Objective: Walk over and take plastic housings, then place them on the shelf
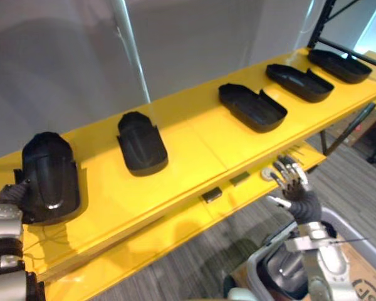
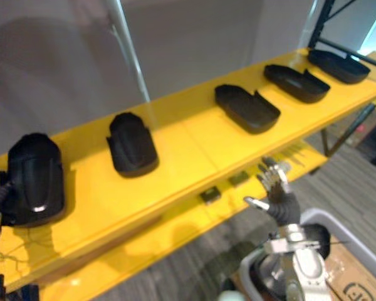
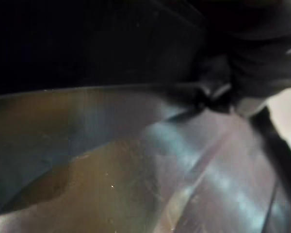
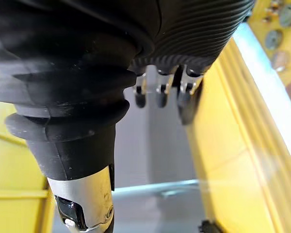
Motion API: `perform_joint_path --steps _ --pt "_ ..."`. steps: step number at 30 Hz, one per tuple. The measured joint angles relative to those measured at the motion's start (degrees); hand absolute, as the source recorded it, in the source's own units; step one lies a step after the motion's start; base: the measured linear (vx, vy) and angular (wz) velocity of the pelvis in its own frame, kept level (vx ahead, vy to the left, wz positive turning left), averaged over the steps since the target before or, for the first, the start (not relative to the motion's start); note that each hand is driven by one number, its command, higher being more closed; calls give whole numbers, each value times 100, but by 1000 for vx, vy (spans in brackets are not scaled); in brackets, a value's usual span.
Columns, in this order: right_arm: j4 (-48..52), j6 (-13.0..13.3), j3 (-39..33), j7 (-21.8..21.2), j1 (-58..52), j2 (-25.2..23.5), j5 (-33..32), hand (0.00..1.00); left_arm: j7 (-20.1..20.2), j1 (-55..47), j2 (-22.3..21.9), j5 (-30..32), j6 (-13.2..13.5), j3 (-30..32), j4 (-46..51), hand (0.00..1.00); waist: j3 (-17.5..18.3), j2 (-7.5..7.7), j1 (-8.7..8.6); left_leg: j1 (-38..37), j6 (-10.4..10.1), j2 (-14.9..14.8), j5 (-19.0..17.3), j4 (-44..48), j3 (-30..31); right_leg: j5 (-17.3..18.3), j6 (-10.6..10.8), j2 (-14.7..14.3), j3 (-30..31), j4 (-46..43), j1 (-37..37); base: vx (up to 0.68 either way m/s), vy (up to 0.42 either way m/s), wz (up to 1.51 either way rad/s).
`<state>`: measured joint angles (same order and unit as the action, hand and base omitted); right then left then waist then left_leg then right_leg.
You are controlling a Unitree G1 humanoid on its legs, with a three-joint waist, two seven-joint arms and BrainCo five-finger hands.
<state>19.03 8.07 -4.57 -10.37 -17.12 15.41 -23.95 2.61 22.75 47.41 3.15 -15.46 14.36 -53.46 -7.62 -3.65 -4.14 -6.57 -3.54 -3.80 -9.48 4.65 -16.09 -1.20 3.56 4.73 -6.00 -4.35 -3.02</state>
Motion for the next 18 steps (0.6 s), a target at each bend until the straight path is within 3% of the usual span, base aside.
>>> perform_joint_path --steps 6,18 --pt "-6 -60 147 57 -19 -1 -1 0 -7 216 189 -184 -21 -213 -226 100 -312 157 -2 209 -1 -22 -4 185 -2 23 -34 13 28 -237 -238 -71 -13 -1" --pt "1 -59 139 172 -107 22 -8 0 -330 433 206 -567 13 -218 -299 100 -572 154 -121 475 17 -26 -53 390 -140 63 -79 34 192 -590 -599 -47 -1 -5"
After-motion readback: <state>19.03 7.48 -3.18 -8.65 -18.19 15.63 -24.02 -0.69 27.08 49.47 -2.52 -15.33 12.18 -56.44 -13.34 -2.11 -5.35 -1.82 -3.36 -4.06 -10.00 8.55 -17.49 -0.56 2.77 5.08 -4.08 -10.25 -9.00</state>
